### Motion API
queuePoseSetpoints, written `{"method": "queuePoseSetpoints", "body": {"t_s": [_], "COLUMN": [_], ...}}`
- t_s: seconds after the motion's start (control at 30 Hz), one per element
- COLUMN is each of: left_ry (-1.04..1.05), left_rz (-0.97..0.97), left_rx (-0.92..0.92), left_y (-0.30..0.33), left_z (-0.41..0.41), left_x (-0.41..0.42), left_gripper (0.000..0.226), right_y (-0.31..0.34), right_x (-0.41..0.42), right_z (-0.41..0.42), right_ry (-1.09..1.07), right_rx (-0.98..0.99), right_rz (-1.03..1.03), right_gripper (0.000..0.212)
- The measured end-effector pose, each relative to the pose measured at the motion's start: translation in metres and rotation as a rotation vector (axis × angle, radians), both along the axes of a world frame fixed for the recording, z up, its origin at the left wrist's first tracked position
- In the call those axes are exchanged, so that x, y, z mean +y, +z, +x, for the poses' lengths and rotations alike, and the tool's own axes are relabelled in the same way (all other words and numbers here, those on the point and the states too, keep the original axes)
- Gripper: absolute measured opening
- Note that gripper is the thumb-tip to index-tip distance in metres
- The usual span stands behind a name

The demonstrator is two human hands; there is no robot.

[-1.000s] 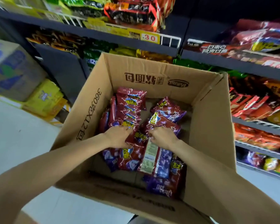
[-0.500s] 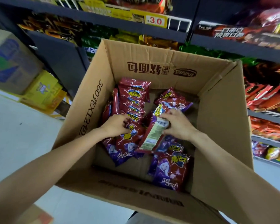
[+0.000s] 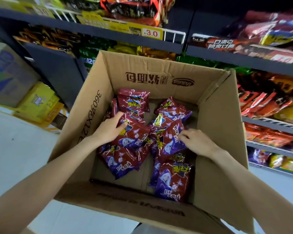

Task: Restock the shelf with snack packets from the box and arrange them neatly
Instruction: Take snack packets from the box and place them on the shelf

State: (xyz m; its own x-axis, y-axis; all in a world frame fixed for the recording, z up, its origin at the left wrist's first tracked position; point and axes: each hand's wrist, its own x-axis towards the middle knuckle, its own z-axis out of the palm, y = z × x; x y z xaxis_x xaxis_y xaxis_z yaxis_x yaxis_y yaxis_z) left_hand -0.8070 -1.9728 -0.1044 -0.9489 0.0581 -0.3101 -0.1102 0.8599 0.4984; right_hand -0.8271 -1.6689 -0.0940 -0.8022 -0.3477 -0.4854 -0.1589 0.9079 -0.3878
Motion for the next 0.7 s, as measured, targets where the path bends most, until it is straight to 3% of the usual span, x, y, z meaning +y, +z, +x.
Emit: {"method": "queuePoseSetpoints", "body": {"t_s": [0.17, 0.3, 0.4, 0.47, 0.57, 0.63, 0.7], "left_ry": [0.027, 0.085, 0.098, 0.082, 0.057, 0.030, 0.022], "left_rz": [-0.015, 0.090, 0.200, 0.227, 0.209, 0.153, 0.104], "left_rx": [-0.063, -0.136, -0.223, -0.235, -0.254, -0.259, -0.221], "left_y": [-0.010, -0.014, -0.021, -0.026, -0.036, -0.041, -0.046], "left_z": [-0.001, 0.002, 0.008, 0.012, 0.015, 0.019, 0.022], "left_x": [-0.002, 0.004, 0.006, 0.007, 0.008, 0.010, 0.009], "left_gripper": [0.042, 0.048, 0.077, 0.098, 0.113, 0.116, 0.111], "right_y": [-0.010, -0.021, -0.036, -0.047, -0.058, -0.064, -0.070], "right_x": [-0.010, -0.024, -0.030, -0.034, -0.043, -0.050, -0.056], "right_z": [-0.006, -0.009, -0.011, -0.014, -0.020, -0.025, -0.030], "right_ry": [-0.115, 0.124, 0.304, 0.463, 0.730, 0.834, 0.898], "right_rx": [-0.018, 0.151, 0.287, 0.336, 0.168, 0.099, 0.107], "right_rz": [0.050, 0.449, 0.693, 0.598, 0.332, 0.364, 0.445], "right_gripper": [0.035, 0.064, 0.062, 0.069, 0.083, 0.092, 0.087]}}
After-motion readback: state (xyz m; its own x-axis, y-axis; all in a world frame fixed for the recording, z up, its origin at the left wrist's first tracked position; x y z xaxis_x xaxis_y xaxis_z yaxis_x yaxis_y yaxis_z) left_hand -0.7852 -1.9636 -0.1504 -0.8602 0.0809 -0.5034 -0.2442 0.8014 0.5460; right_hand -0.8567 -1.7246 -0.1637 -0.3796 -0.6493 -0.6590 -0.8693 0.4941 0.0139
